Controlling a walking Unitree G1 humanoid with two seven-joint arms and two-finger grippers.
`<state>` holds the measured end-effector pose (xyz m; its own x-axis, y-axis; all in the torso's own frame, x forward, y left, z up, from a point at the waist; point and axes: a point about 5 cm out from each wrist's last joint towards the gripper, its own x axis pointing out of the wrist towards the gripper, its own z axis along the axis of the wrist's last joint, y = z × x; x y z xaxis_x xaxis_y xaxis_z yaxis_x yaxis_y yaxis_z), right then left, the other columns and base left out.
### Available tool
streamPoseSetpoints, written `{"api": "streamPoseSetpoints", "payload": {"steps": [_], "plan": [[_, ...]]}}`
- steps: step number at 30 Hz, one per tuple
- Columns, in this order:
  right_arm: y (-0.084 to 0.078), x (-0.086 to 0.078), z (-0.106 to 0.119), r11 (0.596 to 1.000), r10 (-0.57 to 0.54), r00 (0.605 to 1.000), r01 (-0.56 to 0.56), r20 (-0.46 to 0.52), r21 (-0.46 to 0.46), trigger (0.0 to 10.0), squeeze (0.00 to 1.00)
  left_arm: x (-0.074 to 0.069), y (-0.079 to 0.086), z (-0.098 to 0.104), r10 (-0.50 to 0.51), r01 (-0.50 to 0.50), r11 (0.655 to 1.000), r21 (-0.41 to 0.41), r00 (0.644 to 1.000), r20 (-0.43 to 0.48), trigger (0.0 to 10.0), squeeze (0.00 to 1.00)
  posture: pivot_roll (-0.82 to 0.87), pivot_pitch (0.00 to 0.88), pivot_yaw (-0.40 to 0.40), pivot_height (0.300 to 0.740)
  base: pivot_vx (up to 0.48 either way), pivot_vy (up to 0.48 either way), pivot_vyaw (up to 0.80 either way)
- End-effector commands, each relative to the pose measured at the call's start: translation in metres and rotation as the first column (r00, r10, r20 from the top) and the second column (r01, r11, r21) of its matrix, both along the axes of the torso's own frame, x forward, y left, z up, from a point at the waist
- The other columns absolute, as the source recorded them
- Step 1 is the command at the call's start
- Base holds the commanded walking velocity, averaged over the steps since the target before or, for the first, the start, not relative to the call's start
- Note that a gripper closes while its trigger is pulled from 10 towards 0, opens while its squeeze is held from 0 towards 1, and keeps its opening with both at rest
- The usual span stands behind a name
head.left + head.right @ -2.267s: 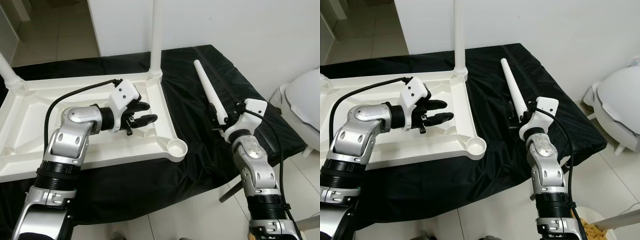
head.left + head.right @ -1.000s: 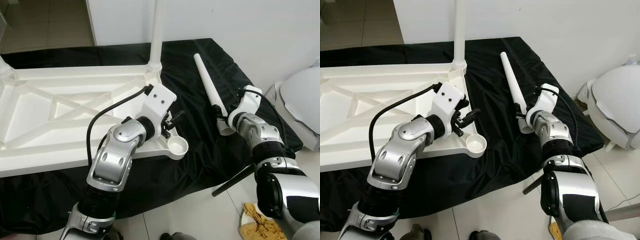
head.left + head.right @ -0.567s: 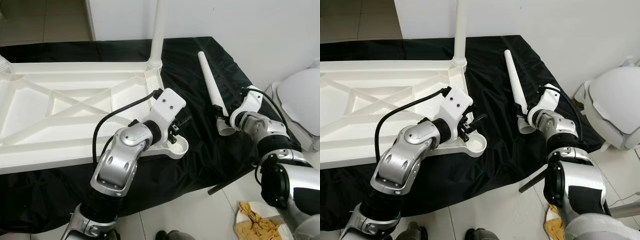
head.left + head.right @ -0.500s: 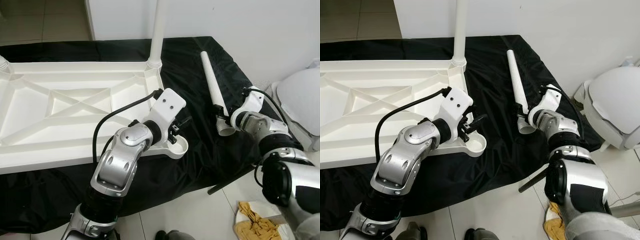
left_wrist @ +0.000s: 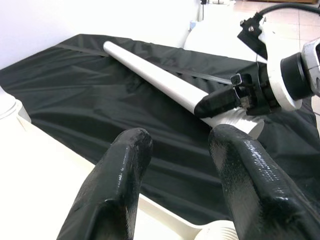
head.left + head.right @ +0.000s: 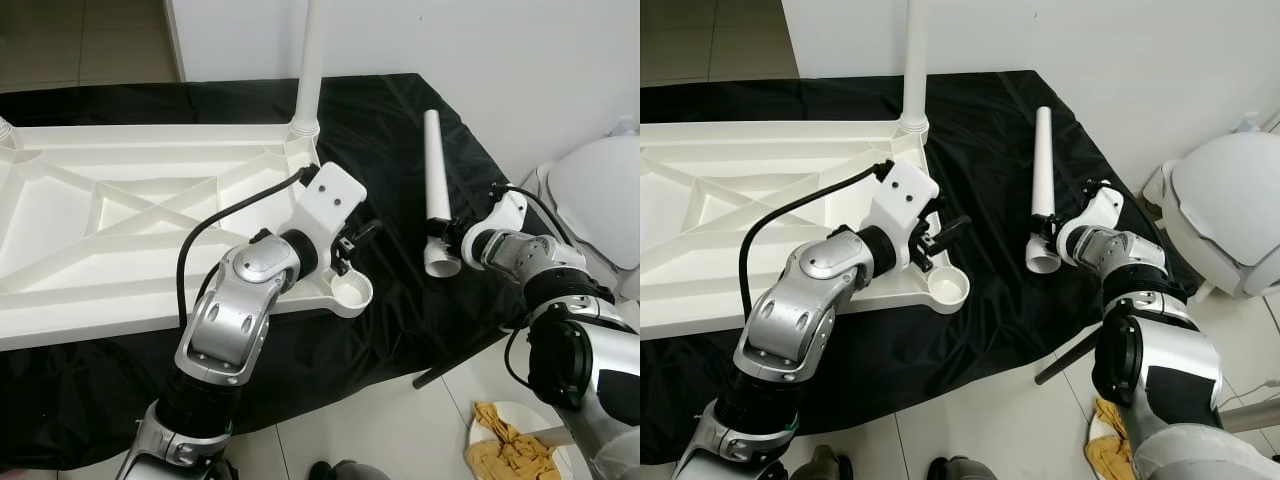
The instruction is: Building children table
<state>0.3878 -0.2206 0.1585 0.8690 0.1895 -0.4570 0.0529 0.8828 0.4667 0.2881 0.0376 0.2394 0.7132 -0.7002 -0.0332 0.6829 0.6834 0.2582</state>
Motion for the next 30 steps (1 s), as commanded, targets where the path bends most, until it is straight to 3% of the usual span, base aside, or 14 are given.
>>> {"api": "streamPoseSetpoints", "payload": {"steps": [1,8,9,11,12,14,15,20,23,27,30], "plan": [[0.007,-0.02,-0.046,0.999,0.022,0.977,-0.012,-0.211,0.047,0.0,0.0,0.003,0.0,0.002,0.047,-0.047,0.999,0.0,0.999,0.022,10.0,0.0,-0.05,0.156,-0.09,0.74,0.0,0.0,0.0],[0.008,-0.018,-0.042,0.998,0.022,0.98,-0.01,-0.199,0.061,0.0,0.0,0.007,0.002,0.004,0.056,-0.056,0.998,0.001,0.998,0.024,10.0,0.0,-0.05,0.147,-0.09,0.74,0.0,0.0,0.0],[0.01,-0.013,-0.033,0.998,0.037,0.991,-0.03,-0.129,0.06,0.0,0.0,0.009,0.005,0.008,0.065,-0.064,0.997,-0.044,0.998,0.018,10.0,0.0,-0.05,0.141,-0.089,0.74,0.0,0.0,0.0],[0.01,-0.011,-0.031,0.998,0.041,0.993,-0.035,-0.11,0.058,0.0,0.0,0.009,0.005,0.009,0.067,-0.066,0.996,-0.056,0.998,0.016,10.0,0.0,-0.05,0.141,-0.089,0.74,0.0,0.0,0.0],[0.009,-0.006,-0.021,0.998,0.068,0.998,-0.067,-0.013,0.007,0.0,0.0,0.01,0.008,0.01,0.057,-0.058,0.994,-0.098,0.998,-0.01,10.0,0.0,-0.05,0.128,-0.086,0.74,0.0,0.0,0.0],[0.009,-0.004,-0.018,0.997,0.075,0.997,-0.075,0.015,-0.011,0.0,0.0,0.011,0.009,0.011,0.053,-0.055,0.992,-0.112,0.998,-0.017,10.0,0.0,-0.05,0.128,-0.086,0.74,0.0,0.0,0.0],[0.008,-0.003,-0.013,0.997,0.079,0.995,-0.078,0.057,-0.024,10.0,0.0,0.011,0.01,0.012,0.039,-0.042,0.99,-0.138,0.999,-0.024,10.0,0.0,-0.05,0.118,-0.081,0.74,0.0,0.0,0.0],[0.004,0.0,-0.003,0.997,0.065,0.98,-0.056,0.187,-0.053,10.0,0.0,0.015,0.019,0.012,0.048,-0.05,0.987,-0.155,0.999,-0.014,10.0,0.0,-0.05,0.104,-0.071,0.74,0.0,0.0,0.0],[0.001,-0.001,-0.002,0.997,0.065,0.971,-0.054,0.231,-0.053,10.0,0.0,0.015,0.02,0.009,0.014,-0.024,0.983,-0.184,0.998,-0.054,10.0,0.0,-0.06,0.102,-0.066,0.74,0.0,0.0,0.0],[-0.006,-0.004,0.0,0.997,0.036,0.949,-0.012,0.314,-0.08,10.0,0.0,0.019,0.024,0.003,0.046,-0.051,0.987,-0.15,0.998,-0.038,10.0,0.0,-0.06,0.095,-0.063,0.74,0.0,0.0,0.0],[-0.01,-0.009,-0.001,0.996,0.015,0.923,0.022,0.384,-0.092,10.0,0.0,0.025,0.03,-0.004,0.107,-0.117,0.983,-0.143,0.991,-0.076,10.0,0.0,-0.07,0.087,-0.052,0.74,0.0,0.0,0.0]]}}
